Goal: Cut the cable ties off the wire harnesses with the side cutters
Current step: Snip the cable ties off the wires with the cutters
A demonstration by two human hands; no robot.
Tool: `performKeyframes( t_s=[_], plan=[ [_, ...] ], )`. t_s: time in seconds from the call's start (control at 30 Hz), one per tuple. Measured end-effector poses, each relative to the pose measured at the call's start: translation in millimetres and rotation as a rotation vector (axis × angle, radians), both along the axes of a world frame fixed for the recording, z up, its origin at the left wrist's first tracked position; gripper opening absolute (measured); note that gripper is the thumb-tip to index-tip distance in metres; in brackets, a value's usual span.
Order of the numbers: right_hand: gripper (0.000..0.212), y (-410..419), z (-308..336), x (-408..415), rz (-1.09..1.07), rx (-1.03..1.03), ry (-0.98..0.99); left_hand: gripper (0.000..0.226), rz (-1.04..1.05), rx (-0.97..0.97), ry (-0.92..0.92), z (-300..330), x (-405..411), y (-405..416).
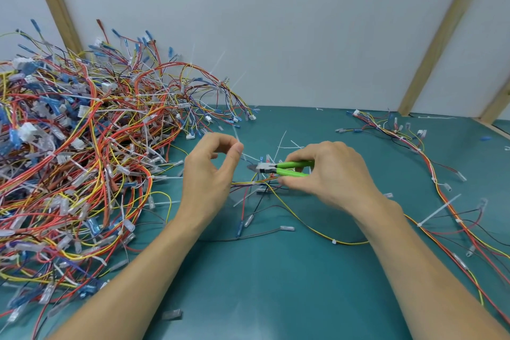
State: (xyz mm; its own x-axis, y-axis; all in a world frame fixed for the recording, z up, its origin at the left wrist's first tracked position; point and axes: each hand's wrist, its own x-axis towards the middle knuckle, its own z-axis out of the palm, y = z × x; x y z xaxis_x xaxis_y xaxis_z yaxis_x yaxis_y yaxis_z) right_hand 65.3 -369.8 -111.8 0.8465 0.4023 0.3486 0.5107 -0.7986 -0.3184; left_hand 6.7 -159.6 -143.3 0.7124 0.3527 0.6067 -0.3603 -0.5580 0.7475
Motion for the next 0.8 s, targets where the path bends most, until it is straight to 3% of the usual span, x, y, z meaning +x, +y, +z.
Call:
performKeyframes(
  t_s=[0.1, 0.17, 0.27, 0.37, 0.5, 0.8],
  plan=[
    [0.03, -4.3, -2.8, 3.8, -0.071, 0.054, 0.024, 0.01, -0.006, -0.136, -0.061, 3.0, 0.8, 2.8],
    [0.023, -2.1, -7.1, 5.9, -0.076, 0.232, 0.121, 0.011, -0.073, -0.195, -0.033, 1.3, 2.0, 2.4],
    [0.015, 4.4, -6.3, 5.5, 0.041, 0.644, 0.344, 0.009, -0.149, -0.14, 0.065, -4.6, 2.7, -2.3],
    [0.004, 8.6, -2.0, -0.2, 0.2, 0.852, 0.539, 0.008, -0.211, 0.0, 0.153, -10.0, 3.5, -6.2],
    [0.007, 11.6, -2.1, -3.6, 0.262, 0.85, 0.59, 0.005, -0.24, 0.111, 0.173, -14.5, 3.5, -9.1],
    [0.007, 12.4, -7.8, -1.1, 0.167, 0.732, 0.455, 0.005, -0.228, 0.085, 0.124, -12.3, 2.4, -10.4]
  ],
)
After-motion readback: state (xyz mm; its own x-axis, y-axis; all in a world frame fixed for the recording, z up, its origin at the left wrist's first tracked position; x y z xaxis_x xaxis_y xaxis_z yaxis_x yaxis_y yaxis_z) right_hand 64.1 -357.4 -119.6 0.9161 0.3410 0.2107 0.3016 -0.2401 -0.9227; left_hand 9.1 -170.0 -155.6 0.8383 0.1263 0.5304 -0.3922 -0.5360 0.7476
